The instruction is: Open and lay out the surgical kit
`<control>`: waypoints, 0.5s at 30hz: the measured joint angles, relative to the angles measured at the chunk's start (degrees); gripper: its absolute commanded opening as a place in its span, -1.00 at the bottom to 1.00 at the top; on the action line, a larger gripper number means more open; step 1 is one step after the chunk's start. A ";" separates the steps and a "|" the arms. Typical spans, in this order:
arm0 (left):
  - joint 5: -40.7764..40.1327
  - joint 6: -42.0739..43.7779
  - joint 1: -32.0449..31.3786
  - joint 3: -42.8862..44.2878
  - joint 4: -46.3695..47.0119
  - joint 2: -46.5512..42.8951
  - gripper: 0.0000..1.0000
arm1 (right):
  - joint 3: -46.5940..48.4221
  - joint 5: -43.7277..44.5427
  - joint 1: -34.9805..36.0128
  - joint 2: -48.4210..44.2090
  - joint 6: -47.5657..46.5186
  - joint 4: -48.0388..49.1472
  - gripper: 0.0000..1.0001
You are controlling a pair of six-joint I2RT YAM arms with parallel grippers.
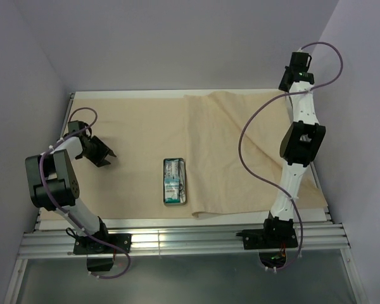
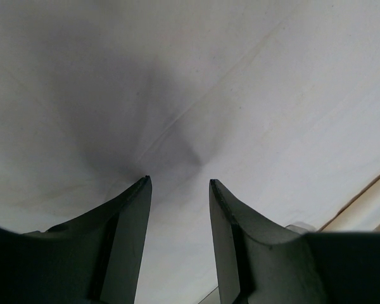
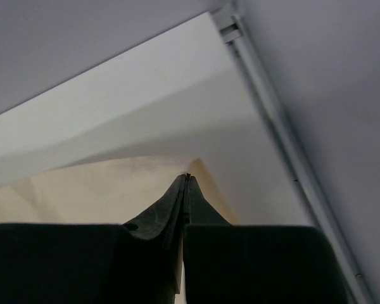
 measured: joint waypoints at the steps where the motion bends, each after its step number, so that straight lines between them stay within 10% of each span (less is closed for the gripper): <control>1: -0.20 -0.02 -0.20 0.37 0.04 0.33 -0.03 | 0.22 0.98 -0.61 0.20 -0.17 0.74 -1.00; 15: -2.51 -0.50 -2.08 2.73 0.39 3.39 -0.02 | 0.11 10.71 -2.08 6.08 -6.95 18.01 -0.88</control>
